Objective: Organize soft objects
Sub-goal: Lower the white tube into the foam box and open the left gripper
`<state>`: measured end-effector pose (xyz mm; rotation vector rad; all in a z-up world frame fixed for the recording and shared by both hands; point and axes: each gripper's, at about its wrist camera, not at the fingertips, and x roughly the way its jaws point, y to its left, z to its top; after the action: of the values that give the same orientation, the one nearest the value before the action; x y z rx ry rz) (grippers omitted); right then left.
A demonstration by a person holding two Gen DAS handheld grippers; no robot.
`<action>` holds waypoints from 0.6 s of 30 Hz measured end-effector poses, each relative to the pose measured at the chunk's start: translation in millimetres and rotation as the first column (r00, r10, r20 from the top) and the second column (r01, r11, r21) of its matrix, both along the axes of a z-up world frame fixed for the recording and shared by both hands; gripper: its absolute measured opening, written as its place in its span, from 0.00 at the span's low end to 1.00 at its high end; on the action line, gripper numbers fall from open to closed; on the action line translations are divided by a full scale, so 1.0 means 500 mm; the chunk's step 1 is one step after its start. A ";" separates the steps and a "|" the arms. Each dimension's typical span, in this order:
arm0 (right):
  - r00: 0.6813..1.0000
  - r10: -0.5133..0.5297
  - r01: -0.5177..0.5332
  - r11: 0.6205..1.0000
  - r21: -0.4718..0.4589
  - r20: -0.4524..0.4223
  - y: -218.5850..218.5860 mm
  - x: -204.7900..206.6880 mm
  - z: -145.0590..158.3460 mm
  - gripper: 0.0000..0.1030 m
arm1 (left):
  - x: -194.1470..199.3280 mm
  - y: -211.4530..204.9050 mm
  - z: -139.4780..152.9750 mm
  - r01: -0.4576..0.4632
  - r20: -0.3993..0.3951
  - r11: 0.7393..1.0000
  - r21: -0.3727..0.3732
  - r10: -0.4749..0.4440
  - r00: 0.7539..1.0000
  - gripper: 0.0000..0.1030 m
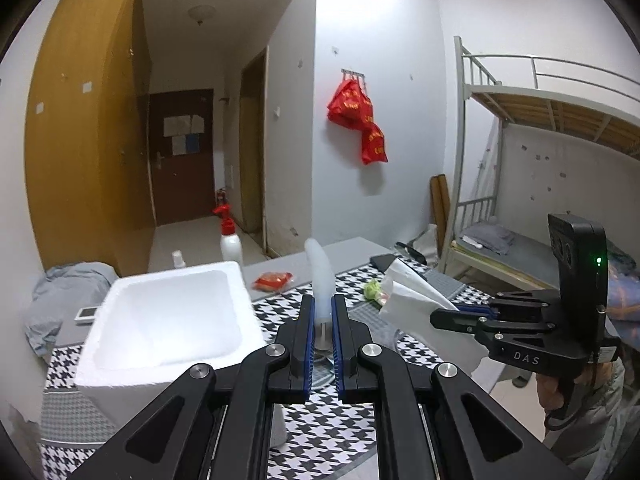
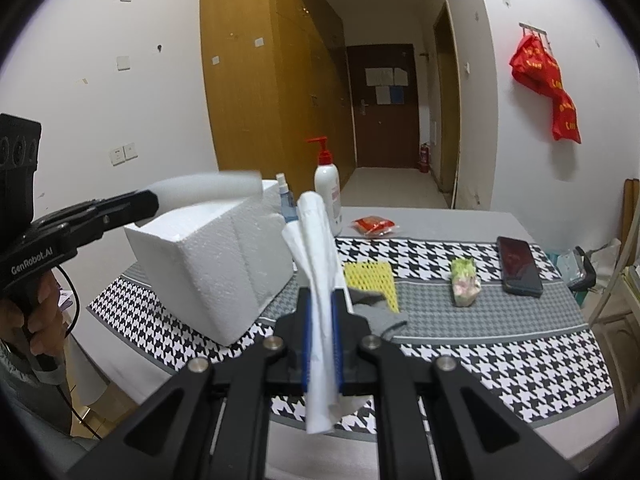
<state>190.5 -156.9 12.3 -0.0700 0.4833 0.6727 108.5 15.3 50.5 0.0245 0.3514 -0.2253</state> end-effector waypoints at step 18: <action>0.994 0.110 -0.111 0.993 0.043 0.024 0.087 0.012 0.045 0.11 | -0.035 0.089 0.030 -0.158 0.022 0.987 -0.006 0.158 0.987 0.08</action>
<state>196.7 -113.6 34.7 -0.0630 0.4460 0.7901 91.3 59.8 65.3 -0.0050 0.3292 -0.0684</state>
